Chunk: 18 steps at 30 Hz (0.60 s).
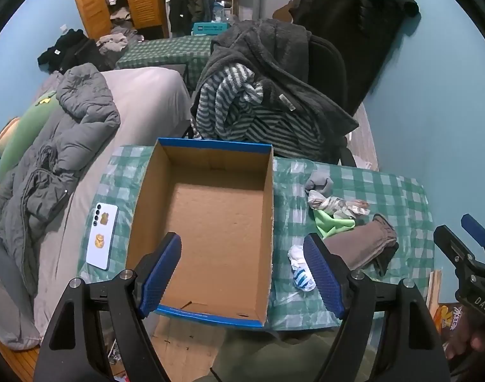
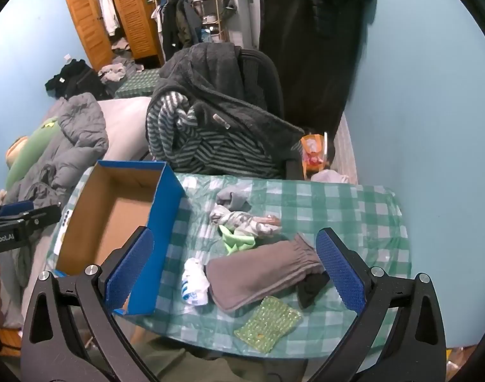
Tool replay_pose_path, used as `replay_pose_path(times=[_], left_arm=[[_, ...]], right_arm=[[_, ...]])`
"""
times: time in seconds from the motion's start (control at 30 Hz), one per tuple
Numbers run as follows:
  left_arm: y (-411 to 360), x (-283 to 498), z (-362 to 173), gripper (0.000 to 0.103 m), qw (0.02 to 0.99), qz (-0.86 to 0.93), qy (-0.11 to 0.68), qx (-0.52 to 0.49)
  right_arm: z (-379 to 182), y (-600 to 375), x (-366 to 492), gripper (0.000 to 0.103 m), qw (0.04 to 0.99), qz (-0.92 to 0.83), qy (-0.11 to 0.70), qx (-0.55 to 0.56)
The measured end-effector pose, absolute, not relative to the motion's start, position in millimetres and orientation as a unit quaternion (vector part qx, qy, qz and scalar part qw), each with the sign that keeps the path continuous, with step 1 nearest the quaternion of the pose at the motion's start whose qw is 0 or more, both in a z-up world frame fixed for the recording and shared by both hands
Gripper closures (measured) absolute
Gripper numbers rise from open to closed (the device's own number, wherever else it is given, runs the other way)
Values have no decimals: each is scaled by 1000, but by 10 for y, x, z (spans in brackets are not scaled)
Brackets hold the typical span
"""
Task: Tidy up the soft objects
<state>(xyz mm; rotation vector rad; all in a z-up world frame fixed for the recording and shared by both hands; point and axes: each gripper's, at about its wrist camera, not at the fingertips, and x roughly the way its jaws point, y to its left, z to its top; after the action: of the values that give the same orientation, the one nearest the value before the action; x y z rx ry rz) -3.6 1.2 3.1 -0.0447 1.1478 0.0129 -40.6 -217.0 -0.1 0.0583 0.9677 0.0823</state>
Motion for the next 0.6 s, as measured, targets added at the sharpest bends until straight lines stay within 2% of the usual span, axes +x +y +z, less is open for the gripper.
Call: replay_pose_path(times=[0.6], left_arm=[[-45, -37, 11, 23, 839, 3, 544, -23]], right_arm=[[3, -2212, -392, 2, 883, 42, 466, 29]])
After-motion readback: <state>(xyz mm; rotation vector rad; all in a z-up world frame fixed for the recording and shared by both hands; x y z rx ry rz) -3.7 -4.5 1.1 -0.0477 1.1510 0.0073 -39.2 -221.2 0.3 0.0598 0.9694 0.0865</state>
